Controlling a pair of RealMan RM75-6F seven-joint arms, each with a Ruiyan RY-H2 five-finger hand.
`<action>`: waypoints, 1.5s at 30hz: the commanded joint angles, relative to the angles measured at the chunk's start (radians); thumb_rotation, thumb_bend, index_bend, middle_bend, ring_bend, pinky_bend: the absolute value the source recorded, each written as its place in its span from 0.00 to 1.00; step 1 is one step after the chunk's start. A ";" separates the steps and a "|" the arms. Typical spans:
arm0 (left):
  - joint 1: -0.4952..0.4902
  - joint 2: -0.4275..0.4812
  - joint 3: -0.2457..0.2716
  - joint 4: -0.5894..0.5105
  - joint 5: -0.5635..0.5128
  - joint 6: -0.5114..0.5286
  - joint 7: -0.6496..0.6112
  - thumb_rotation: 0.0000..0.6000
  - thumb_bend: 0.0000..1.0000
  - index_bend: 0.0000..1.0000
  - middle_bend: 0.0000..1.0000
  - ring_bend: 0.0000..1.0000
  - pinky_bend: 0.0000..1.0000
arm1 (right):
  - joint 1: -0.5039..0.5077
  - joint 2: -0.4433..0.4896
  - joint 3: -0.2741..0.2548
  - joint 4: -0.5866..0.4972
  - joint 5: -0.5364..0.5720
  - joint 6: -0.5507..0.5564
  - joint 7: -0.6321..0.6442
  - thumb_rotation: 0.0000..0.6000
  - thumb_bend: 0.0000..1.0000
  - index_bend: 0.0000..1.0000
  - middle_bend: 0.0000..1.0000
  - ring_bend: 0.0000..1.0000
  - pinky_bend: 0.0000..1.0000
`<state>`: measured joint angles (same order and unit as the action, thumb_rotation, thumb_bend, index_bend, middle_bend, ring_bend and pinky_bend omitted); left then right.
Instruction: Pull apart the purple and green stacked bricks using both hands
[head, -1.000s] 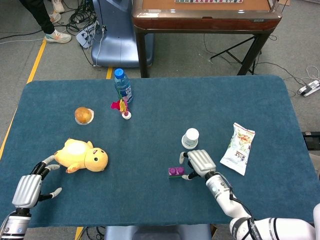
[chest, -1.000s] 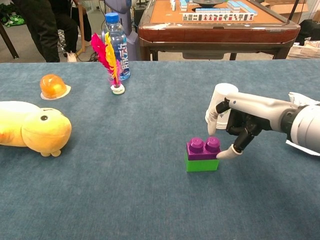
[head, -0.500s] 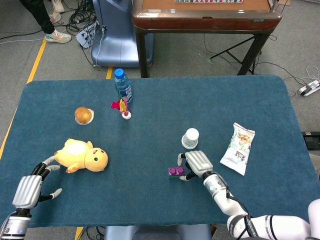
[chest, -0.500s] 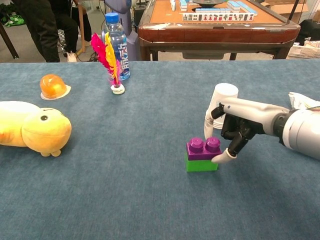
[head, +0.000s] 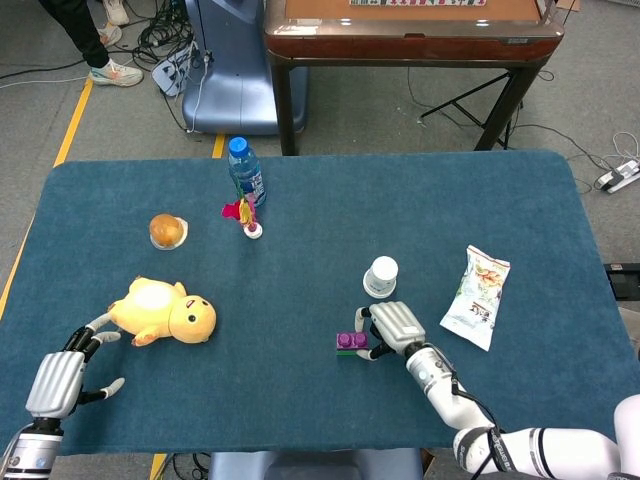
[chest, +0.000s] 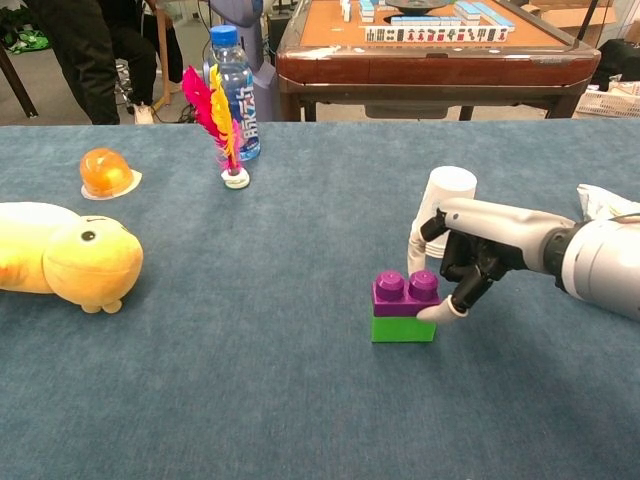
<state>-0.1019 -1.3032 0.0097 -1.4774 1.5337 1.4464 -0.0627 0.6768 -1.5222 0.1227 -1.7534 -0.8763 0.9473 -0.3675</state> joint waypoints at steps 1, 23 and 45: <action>0.000 -0.001 0.000 0.000 0.001 0.000 0.001 1.00 0.15 0.36 0.13 0.17 0.53 | 0.001 0.001 -0.001 -0.001 0.001 0.000 0.004 1.00 0.40 0.53 1.00 1.00 1.00; -0.072 0.045 -0.063 -0.160 0.004 -0.039 -0.067 1.00 0.15 0.21 0.36 0.56 0.85 | -0.010 0.116 0.053 -0.106 -0.105 0.046 0.092 1.00 0.51 0.60 1.00 1.00 1.00; -0.365 0.197 -0.333 -0.595 -0.329 -0.379 -0.161 1.00 0.12 0.41 1.00 1.00 1.00 | 0.102 0.359 0.227 -0.318 0.001 0.011 0.105 1.00 0.55 0.62 1.00 1.00 1.00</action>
<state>-0.4292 -1.1300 -0.2915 -2.0336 1.2555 1.1131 -0.1995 0.7702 -1.1686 0.3430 -2.0676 -0.8833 0.9657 -0.2694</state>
